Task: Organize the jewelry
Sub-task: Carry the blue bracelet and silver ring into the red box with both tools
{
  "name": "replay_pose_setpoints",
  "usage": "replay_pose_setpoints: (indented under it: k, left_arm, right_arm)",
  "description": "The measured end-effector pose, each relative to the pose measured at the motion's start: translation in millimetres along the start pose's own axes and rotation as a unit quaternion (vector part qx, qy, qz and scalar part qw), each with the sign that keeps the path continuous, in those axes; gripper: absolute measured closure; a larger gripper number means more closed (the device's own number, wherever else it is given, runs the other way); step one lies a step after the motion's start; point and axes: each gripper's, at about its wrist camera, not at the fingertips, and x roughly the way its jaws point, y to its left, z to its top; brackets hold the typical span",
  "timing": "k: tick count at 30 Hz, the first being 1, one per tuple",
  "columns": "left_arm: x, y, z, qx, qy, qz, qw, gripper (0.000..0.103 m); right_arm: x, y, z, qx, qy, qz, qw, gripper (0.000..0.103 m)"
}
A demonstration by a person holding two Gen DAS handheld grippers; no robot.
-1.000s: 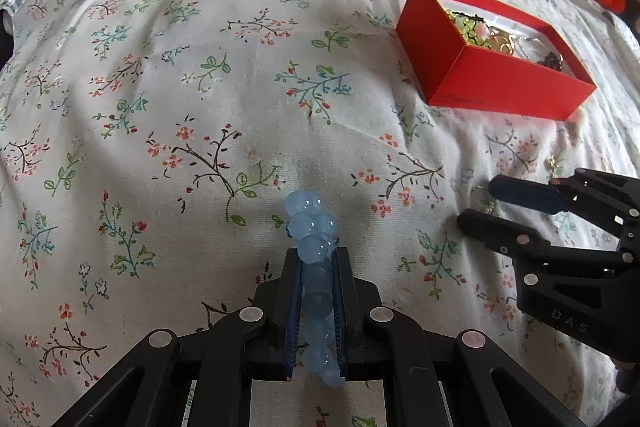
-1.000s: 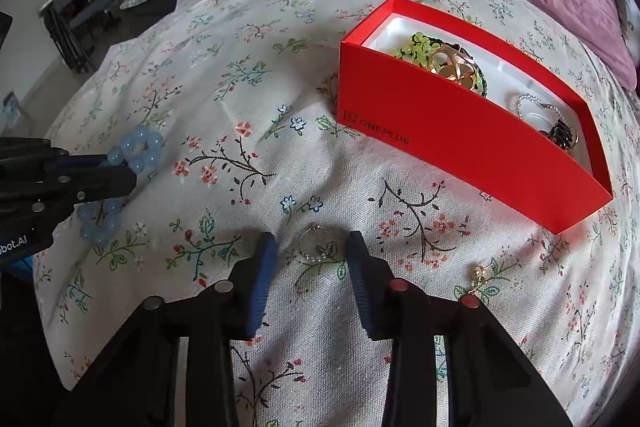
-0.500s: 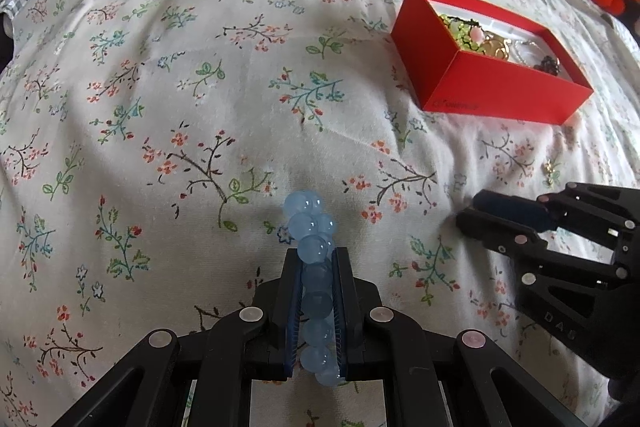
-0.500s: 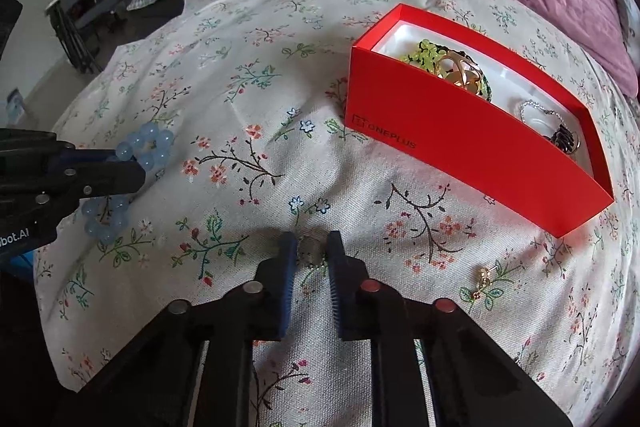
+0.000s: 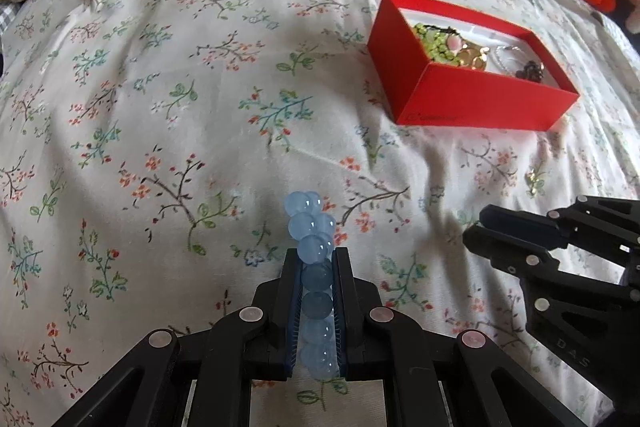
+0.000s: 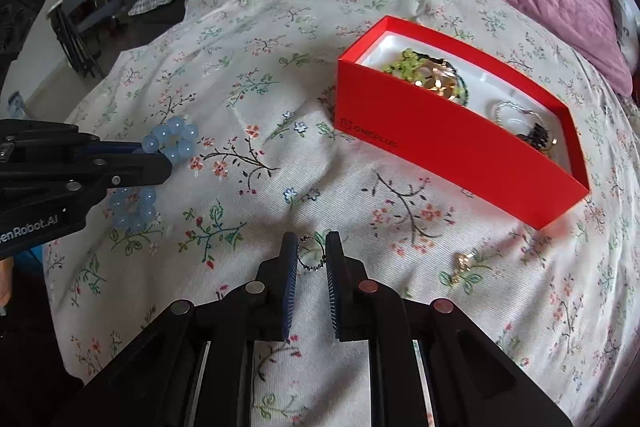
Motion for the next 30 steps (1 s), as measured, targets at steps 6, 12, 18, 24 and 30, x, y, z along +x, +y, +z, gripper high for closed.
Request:
replay_pose_setpoints:
  k: [6,12,18,24,30]
  left_arm:
    - [-2.9,-12.7,12.4,0.005,-0.009,-0.01,0.9999,0.094]
    - [-7.0,-34.6,30.1,0.015,-0.022,-0.025,0.9993,0.094]
    - [-11.1,-51.2,53.7,0.015,-0.039,-0.041,0.9983,0.094]
    - [-18.7,-61.3,75.2,0.016,-0.067,-0.056,0.9961,0.094]
    - [-12.4,-67.3,92.8,0.007,-0.084,-0.06,0.9946,0.094]
  right_arm:
    - [-16.0,-13.8,0.2,0.017,-0.003,-0.014,1.0,0.088]
    - [-34.6,-33.6,9.6,0.045,-0.02,-0.019,0.999,0.088]
    - [-51.8,-56.5,24.1,0.079,-0.042,-0.023,0.996,0.088]
    - [-63.7,-78.5,39.4,0.103,-0.062,-0.027,0.992,0.088]
    - [-66.9,-107.1,50.0,0.132,-0.073,-0.034,0.988,0.088]
